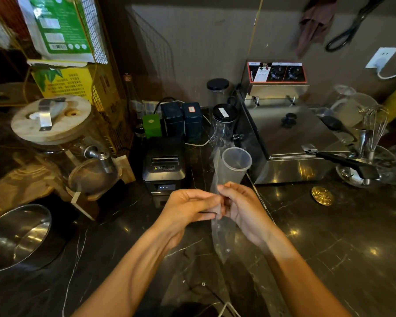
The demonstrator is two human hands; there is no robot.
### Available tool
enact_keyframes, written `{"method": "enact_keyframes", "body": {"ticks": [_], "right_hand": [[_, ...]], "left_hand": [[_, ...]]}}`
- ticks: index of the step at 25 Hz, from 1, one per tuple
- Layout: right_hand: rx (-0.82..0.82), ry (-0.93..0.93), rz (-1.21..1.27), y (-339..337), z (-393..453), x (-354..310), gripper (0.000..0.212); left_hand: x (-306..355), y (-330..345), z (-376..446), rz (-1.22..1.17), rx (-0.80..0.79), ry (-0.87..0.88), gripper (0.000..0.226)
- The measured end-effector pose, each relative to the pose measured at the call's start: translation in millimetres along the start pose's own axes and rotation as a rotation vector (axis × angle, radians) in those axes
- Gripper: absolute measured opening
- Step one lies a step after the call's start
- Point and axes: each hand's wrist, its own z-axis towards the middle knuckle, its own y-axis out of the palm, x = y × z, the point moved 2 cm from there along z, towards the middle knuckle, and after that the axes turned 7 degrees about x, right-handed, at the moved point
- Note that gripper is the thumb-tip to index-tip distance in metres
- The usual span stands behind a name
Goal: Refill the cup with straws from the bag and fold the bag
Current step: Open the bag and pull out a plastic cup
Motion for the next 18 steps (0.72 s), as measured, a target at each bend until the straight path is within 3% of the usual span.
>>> {"method": "enact_keyframes", "body": {"ticks": [4,9,18], "right_hand": [[-0.064,0.035,0.057,2.9,-3.2,1.3,0.024],[-0.007,-0.025,0.025,0.0,-7.2,3.1,0.019],[0.163,-0.045,-0.317,-6.3,-5.3,5.4,0.024]], "left_hand": [[3.9,1.2,2.5,0.04,0.002,0.034,0.016],[-1.1,-1.0,-0.3,-0.089,-0.041,-0.048,0.017],[-11.0,-5.3,0.4,0.054,0.289,0.143,0.008]]}}
